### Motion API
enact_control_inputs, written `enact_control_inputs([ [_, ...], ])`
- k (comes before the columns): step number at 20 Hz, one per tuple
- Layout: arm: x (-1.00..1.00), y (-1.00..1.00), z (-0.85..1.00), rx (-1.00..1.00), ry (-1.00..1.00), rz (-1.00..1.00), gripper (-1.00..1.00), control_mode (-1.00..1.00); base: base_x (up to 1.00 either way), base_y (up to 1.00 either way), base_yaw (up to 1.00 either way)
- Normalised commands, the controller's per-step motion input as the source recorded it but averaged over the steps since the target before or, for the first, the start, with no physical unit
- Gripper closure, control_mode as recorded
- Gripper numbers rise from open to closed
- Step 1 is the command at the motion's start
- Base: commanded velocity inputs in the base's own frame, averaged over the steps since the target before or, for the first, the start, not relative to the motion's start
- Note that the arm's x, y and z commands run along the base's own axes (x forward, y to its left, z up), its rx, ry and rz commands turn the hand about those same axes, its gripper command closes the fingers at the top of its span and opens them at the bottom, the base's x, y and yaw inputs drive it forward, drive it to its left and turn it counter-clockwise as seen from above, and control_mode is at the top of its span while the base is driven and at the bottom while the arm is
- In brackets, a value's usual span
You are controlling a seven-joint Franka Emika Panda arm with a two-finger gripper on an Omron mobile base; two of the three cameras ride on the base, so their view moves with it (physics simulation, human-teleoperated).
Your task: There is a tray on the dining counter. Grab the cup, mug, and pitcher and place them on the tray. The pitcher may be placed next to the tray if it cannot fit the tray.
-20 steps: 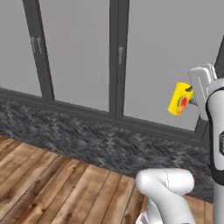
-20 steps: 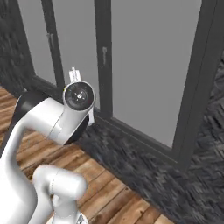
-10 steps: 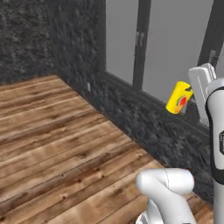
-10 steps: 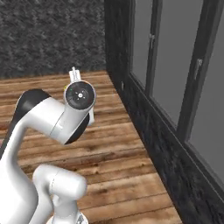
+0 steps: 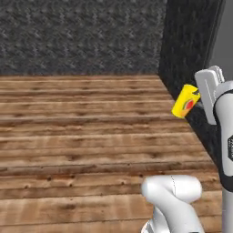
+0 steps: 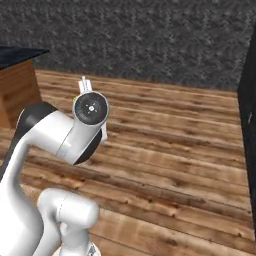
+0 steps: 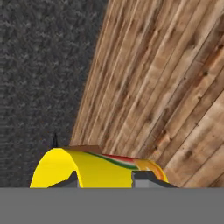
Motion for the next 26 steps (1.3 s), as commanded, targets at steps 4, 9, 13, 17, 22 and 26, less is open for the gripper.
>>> enact_control_inputs([
  [4,0.00,0.00,0.00,0.00,0.00,0.00,1.00,1.00,0.00,0.27,0.80],
  [9,0.00,0.00,0.00,0.00,0.00,0.00,1.00,1.00,0.09,0.23,0.69],
  [13,0.00,0.00,0.00,0.00,0.00,0.00,1.00,1.00,0.52,0.03,0.41],
  [17,0.00,0.00,0.00,0.00,0.00,0.00,1.00,1.00,0.99,-0.02,0.35],
  [22,0.00,0.00,0.00,0.00,0.00,0.00,1.00,1.00,1.00,-0.18,0.38],
  [26,0.00,0.00,0.00,0.00,0.00,0.00,1.00,1.00,1.00,-0.46,0.36],
])
